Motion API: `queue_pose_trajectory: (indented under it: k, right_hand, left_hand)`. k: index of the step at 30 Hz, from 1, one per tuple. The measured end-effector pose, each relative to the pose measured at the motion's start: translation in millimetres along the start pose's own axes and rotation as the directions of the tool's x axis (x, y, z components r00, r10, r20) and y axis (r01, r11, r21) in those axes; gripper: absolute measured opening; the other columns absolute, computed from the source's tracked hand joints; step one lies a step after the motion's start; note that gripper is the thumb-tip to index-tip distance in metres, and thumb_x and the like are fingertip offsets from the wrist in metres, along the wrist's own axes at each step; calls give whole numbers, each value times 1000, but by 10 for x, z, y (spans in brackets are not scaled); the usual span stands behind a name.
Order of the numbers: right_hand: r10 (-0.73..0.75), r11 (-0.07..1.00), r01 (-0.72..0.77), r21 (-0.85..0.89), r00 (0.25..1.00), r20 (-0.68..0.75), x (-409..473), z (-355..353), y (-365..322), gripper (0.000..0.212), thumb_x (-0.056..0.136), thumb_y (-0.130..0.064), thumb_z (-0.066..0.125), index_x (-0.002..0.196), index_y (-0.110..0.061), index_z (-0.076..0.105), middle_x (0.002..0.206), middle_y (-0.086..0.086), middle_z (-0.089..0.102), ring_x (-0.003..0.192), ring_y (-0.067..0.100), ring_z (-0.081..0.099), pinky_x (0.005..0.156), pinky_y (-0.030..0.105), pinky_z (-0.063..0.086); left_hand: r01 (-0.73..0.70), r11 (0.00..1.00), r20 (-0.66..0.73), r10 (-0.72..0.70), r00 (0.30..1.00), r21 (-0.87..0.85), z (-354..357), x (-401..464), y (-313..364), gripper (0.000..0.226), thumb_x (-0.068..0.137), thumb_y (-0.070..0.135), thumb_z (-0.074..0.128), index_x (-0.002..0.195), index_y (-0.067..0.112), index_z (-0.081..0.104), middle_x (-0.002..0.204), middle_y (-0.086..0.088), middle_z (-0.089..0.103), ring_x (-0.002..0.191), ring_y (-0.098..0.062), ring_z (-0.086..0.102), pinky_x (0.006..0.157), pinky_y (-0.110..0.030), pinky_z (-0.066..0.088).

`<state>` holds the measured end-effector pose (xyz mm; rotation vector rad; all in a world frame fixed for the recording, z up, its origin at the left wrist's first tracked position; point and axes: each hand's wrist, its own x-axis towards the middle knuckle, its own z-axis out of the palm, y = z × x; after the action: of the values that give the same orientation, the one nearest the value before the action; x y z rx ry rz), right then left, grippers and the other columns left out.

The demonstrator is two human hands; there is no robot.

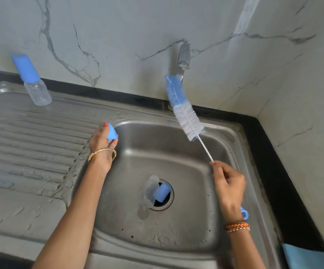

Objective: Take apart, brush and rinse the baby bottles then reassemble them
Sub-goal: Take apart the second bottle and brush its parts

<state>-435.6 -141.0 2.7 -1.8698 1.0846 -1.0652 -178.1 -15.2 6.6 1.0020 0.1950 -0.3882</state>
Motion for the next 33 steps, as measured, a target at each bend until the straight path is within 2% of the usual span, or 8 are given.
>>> queue_pose_trajectory:
  k: [3,6,9,15,22,25,29,33]
  right_hand:
    - [51,987,-76,145,985,165,-98,210,-156,32,85,3,49,84,-25,65,53,-7,52,50,7,48,52,23,39]
    - [103,986,-151,71,888,448,-227,479,-319,27,93,-5,41,91,-29,52,64,-7,58,47,6,56,45,18,38]
    - [187,971,-237,5,780,598,-294,665,-405,21,97,-13,38,96,-33,45,54,-6,53,36,3,46,38,18,37]
    - [263,901,-418,119,743,616,-282,820,-599,22,98,-10,40,102,-23,57,56,1,36,31,0,34,34,9,25]
    - [374,860,-510,24,659,652,-225,772,-585,31,99,-10,38,86,-25,62,46,-2,31,25,3,24,31,11,19]
    - [383,874,-486,-14,671,635,-170,709,-557,34,98,-8,36,83,-24,61,51,0,31,25,4,23,31,10,19]
    - [397,855,-517,-43,599,696,-135,651,-555,31,99,-13,37,85,-25,63,52,2,29,27,2,18,29,13,15]
    - [406,860,-508,-36,642,650,-61,548,-476,30,98,-11,39,87,-21,65,50,1,31,28,2,18,30,14,15]
  left_hand:
    - [119,993,154,-119,981,12,62,-118,-115,6,94,16,51,91,18,55,93,-2,58,88,-14,58,65,-20,53]
    - [172,985,237,-169,957,9,128,-197,-197,8,94,13,50,93,17,57,94,-5,59,85,-16,59,69,-20,54]
    - [209,978,279,-206,938,18,153,-239,-247,8,94,17,51,93,14,59,89,-5,63,78,-14,65,70,-21,55]
    - [194,980,285,-196,938,37,169,-168,-326,12,94,16,51,93,8,60,73,-3,71,66,-10,69,68,-22,56]
    - [229,973,269,-228,936,30,195,-164,-345,21,95,22,47,96,4,58,99,-14,62,86,-23,63,72,-25,55]
    - [244,969,281,-247,928,46,236,-215,-414,19,94,20,48,94,4,58,94,-12,64,83,-19,64,68,-24,57]
    - [242,970,230,-240,943,22,213,-147,-383,20,94,22,50,92,4,59,81,-8,69,69,-14,69,65,-25,58]
    - [215,972,136,-201,970,-95,178,-27,-269,24,94,25,49,87,4,58,68,-7,70,66,-17,69,63,-26,58]
